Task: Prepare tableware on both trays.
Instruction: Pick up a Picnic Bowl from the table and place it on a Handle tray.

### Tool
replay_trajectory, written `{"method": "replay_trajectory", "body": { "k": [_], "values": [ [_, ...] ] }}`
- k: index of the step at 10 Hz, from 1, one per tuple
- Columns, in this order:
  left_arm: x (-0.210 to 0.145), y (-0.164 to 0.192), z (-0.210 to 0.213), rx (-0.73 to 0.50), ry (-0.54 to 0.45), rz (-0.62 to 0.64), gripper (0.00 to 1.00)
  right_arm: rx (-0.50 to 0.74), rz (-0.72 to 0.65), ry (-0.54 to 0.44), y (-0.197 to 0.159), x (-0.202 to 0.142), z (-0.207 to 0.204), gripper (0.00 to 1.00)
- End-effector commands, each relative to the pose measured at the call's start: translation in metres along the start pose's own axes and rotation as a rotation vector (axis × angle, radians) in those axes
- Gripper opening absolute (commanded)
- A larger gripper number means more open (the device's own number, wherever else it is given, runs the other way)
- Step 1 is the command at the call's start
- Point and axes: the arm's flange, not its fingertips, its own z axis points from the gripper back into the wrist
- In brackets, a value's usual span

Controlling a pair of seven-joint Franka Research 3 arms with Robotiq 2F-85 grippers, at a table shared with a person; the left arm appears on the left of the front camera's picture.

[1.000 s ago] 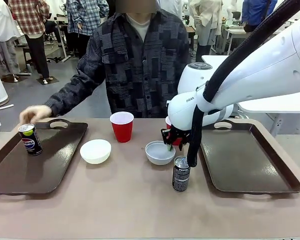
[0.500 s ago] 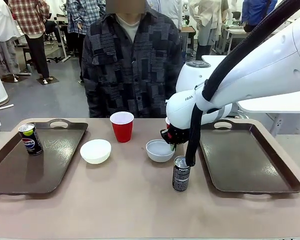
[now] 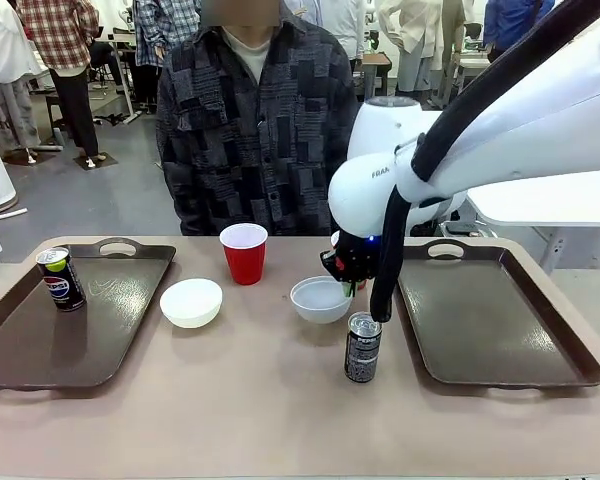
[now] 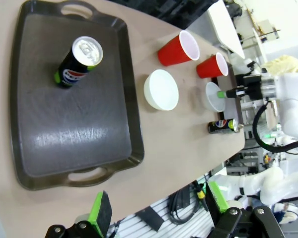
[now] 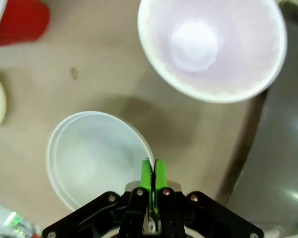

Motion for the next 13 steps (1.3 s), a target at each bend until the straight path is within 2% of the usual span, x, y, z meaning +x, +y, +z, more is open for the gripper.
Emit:
{"method": "replay_trajectory", "body": {
  "k": [1, 3, 5, 9, 13],
  "values": [
    [0.000, 0.001, 0.001, -0.004, -0.006, -0.002, 1.00, 0.021, -0.012, -0.010, -0.002, -0.015, 0.043, 0.00],
    [0.000, 0.001, 0.001, -0.004, -0.006, -0.002, 1.00, 0.023, -0.039, -0.051, -0.017, -0.020, 0.082, 0.00],
    [0.000, 0.001, 0.001, -0.004, -0.006, -0.002, 1.00, 0.030, -0.057, -0.020, -0.049, -0.024, 0.102, 0.00],
    [0.000, 0.001, 0.001, -0.004, -0.006, -0.002, 1.00, 0.025, -0.097, -0.010, -0.127, -0.044, 0.104, 0.00],
    [0.000, 0.001, 0.001, -0.004, -0.006, -0.002, 1.00, 0.044, -0.044, -0.014, -0.209, -0.065, 0.093, 0.00]
  ]
}}
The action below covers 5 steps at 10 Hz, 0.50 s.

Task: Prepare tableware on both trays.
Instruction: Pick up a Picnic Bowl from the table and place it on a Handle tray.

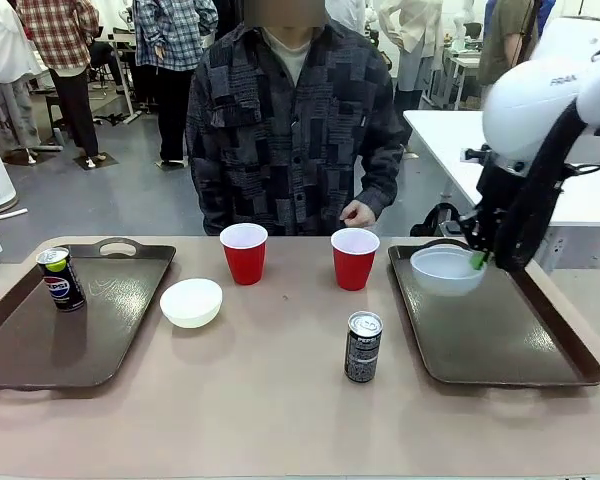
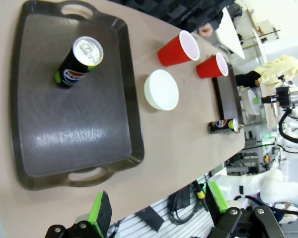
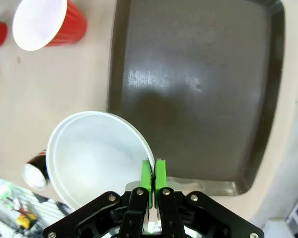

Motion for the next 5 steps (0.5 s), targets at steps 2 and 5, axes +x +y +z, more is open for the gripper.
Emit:
{"method": "replay_trajectory", "body": {
  "k": [2, 5],
  "values": [
    [0.000, 0.001, 0.001, -0.005, -0.005, -0.002, 1.00, 0.028, 0.051, -0.040, -0.049, -0.016, -0.004, 0.00],
    [0.000, 0.001, 0.001, -0.005, -0.005, -0.002, 1.00, 0.015, 0.016, -0.015, -0.056, -0.012, -0.001, 0.00]
  ]
}}
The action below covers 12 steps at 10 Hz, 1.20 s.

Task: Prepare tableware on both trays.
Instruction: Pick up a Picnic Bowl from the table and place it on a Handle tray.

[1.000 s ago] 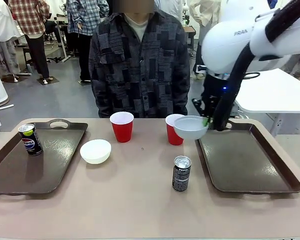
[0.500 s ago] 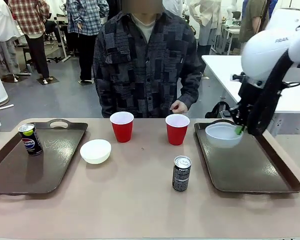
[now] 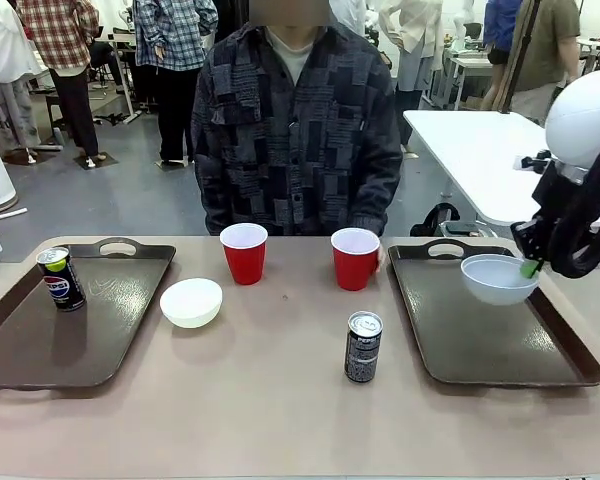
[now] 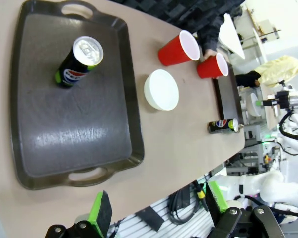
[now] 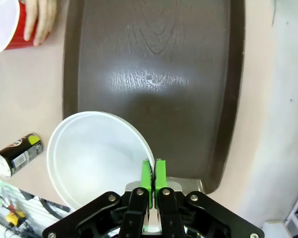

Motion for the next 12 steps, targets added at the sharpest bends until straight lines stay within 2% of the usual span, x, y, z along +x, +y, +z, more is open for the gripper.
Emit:
{"method": "replay_trajectory", "body": {
  "k": [1, 4, 6, 8, 9, 10, 11, 12],
  "values": [
    [0.000, 0.001, 0.000, -0.005, -0.005, -0.002, 1.00, 0.014, 0.028, 0.000, 0.017, 0.005, 0.000, 0.00],
    [0.000, 0.001, 0.000, -0.005, -0.005, -0.002, 1.00, 0.014, 0.028, 0.000, 0.017, 0.005, 0.000, 0.00],
    [0.000, 0.001, 0.000, -0.005, -0.005, -0.002, 1.00, -0.015, 0.049, 0.015, 0.018, 0.009, -0.011, 0.04],
    [0.000, 0.001, 0.000, -0.005, -0.005, -0.002, 1.00, -0.020, 0.072, -0.077, 0.010, -0.001, -0.027, 0.04],
    [0.000, 0.001, 0.000, -0.005, -0.005, -0.002, 1.00, -0.007, 0.132, -0.092, 0.007, -0.036, -0.039, 0.04],
    [0.000, 0.001, 0.000, -0.005, -0.005, -0.002, 1.00, 0.044, 0.194, -0.080, 0.005, -0.085, -0.043, 0.04],
    [0.000, 0.001, 0.000, -0.005, -0.005, -0.002, 1.00, 0.057, 0.202, -0.101, -0.001, -0.117, -0.042, 0.04],
    [0.000, 0.001, 0.000, -0.005, -0.005, -0.002, 1.00, 0.037, 0.169, -0.104, -0.007, -0.118, -0.043, 0.04]
  ]
}}
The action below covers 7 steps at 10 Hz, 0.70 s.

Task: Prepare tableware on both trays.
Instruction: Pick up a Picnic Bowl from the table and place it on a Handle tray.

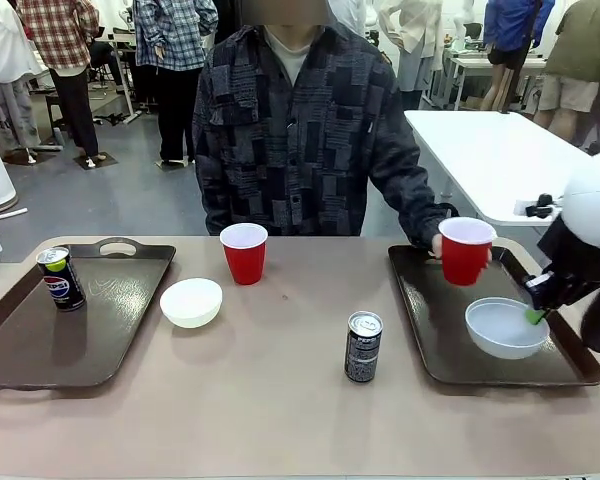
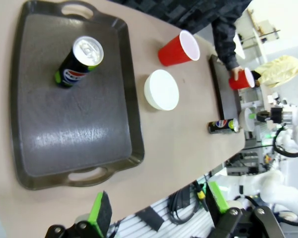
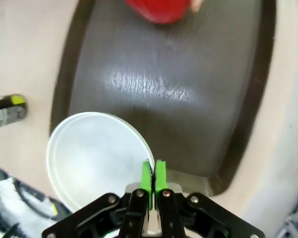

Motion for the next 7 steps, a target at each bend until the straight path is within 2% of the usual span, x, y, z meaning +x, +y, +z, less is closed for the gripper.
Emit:
{"method": "replay_trajectory", "body": {
  "k": [1, 5, 7],
  "values": [
    [0.000, 0.001, 0.000, -0.006, -0.005, -0.003, 1.00, 0.025, -0.020, -0.020, 0.000, -0.041, -0.009, 0.04],
    [0.000, 0.001, 0.000, -0.006, -0.005, -0.003, 1.00, 0.011, -0.029, 0.032, 0.000, -0.020, -0.032, 0.04],
    [0.000, 0.001, 0.000, -0.006, -0.005, -0.003, 1.00, -0.049, -0.042, -0.006, 0.003, -0.003, -0.042, 0.04]
  ]
}}
